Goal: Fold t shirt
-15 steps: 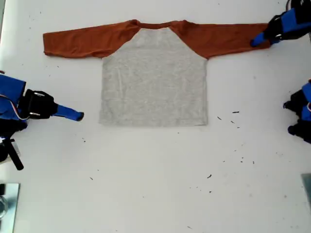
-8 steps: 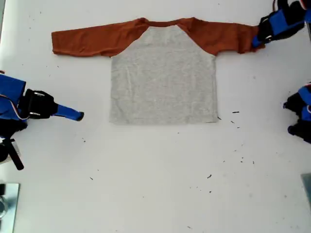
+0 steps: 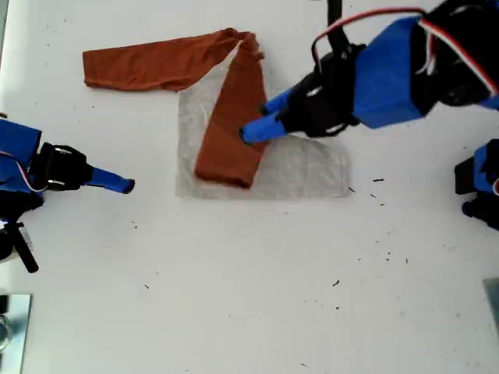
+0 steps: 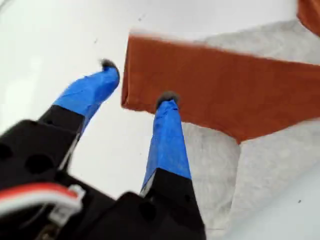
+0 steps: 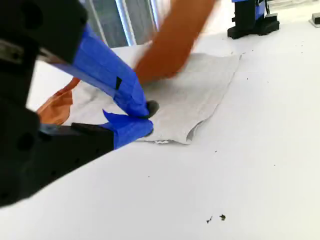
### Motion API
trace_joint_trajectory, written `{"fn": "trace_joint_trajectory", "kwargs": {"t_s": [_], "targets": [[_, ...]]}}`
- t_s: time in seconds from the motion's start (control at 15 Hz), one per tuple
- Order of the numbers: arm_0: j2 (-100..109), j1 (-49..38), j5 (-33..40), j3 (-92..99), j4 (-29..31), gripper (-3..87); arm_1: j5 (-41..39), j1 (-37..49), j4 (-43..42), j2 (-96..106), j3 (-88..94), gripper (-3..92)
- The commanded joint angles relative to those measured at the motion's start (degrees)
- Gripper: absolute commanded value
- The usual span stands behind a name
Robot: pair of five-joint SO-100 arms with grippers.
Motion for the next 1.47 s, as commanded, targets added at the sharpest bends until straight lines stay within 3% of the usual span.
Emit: {"fn": "trace_joint_trajectory", "kwargs": {"t_s": [0.0, 0.27, 0.47, 0.6, 0.73, 1.0, 1.13, 1.2, 1.4], "targets": [[0.4, -0.7, 0.8, 0.6, -0.1, -0.2, 0.4, 2.5, 1.4, 7.8, 1.4, 15.5], [0.4, -0.6, 0.8, 0.6, -0.1, -0.2, -0.3, 12.9, 5.0, 20.4, 24.2, 16.8], [0.4, -0.6, 0.8, 0.6, -0.1, 2.4, 3.3, 20.0, -1.7, 39.7, 56.9, 8.7], [0.4, -1.1, 0.8, 0.6, -0.1, 0.1, 8.2, 23.6, -4.6, 63.9, 80.1, 4.2], [0.4, -2.1, 0.7, 0.6, -0.1, -0.3, 12.0, 23.0, -0.3, 85.8, 95.0, 3.5], [-3.9, -5.5, -11.2, -4.1, -2.9, -0.4, 17.7, 17.1, -5.9, 83.8, 108.7, 3.5], [-24.4, -9.8, -15.4, -22.4, 1.8, -0.4, 17.2, 16.3, -5.3, 86.0, 110.6, 3.5], [-37.7, -12.0, -20.7, -35.9, 8.2, -0.3, 16.7, 16.4, -5.1, 86.8, 110.9, 3.5], [-60.5, -22.9, -23.1, -64.4, 29.4, -0.2, 16.3, 16.5, -4.2, 88.9, 111.5, 3.5]]}}
